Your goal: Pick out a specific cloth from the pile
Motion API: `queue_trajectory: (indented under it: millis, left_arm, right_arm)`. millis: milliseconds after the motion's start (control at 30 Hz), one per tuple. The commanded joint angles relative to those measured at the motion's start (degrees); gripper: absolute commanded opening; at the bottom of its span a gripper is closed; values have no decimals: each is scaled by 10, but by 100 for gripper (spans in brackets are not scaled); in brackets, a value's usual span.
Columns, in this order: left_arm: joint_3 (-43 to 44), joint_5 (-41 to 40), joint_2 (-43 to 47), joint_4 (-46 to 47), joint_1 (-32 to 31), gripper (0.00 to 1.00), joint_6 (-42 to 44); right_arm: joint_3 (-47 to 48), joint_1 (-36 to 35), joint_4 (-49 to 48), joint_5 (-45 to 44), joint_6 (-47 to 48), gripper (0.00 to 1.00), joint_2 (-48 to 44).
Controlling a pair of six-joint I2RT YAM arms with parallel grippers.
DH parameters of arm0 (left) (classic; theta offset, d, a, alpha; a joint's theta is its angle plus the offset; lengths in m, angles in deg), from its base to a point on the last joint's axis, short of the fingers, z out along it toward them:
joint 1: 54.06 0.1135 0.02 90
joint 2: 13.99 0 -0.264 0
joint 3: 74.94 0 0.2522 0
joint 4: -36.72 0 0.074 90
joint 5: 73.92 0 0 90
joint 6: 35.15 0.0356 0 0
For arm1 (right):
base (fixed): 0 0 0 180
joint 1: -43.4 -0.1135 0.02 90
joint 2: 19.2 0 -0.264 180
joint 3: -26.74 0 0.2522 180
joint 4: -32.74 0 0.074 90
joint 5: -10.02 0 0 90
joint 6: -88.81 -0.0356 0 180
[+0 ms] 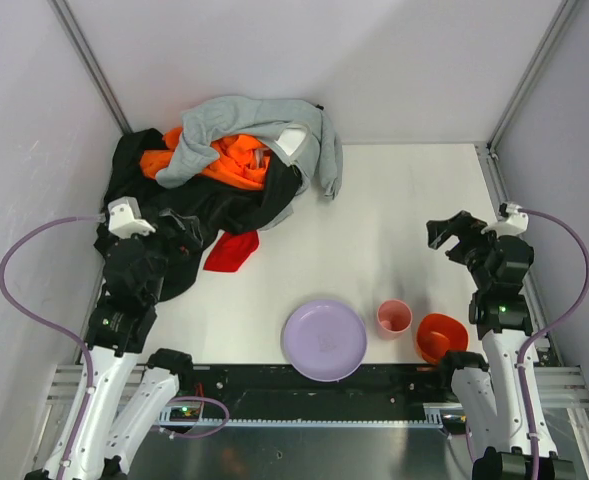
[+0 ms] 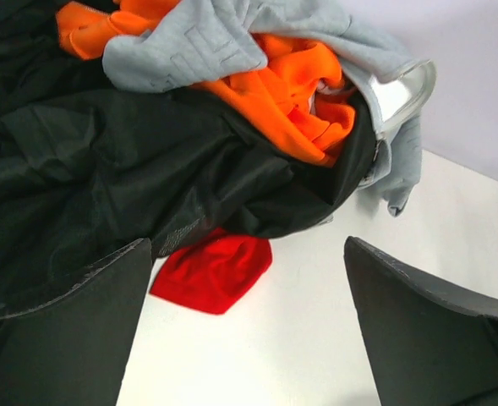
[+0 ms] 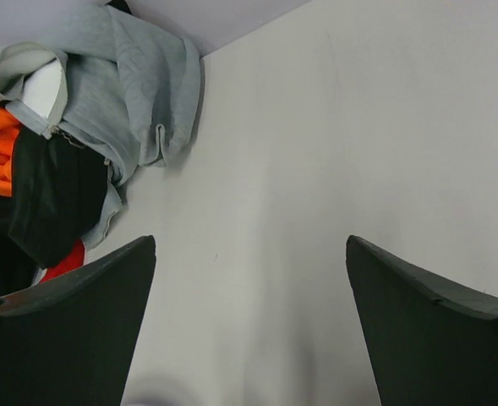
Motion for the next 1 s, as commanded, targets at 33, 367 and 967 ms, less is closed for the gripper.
queue_trajectory:
  millis: [33,367,967]
  left_arm:
    - [16,-10,-2,-41,1,100,-18]
    - [69,93,-76,-124,28,100,-29]
    - [123,142,-259,-240,-10,100,10]
  right_arm:
    - [36,2,26,25,-5,99,6]
    - [71,89,33,243,-39,99,109]
    - [91,-195,135,29,-45,99,139]
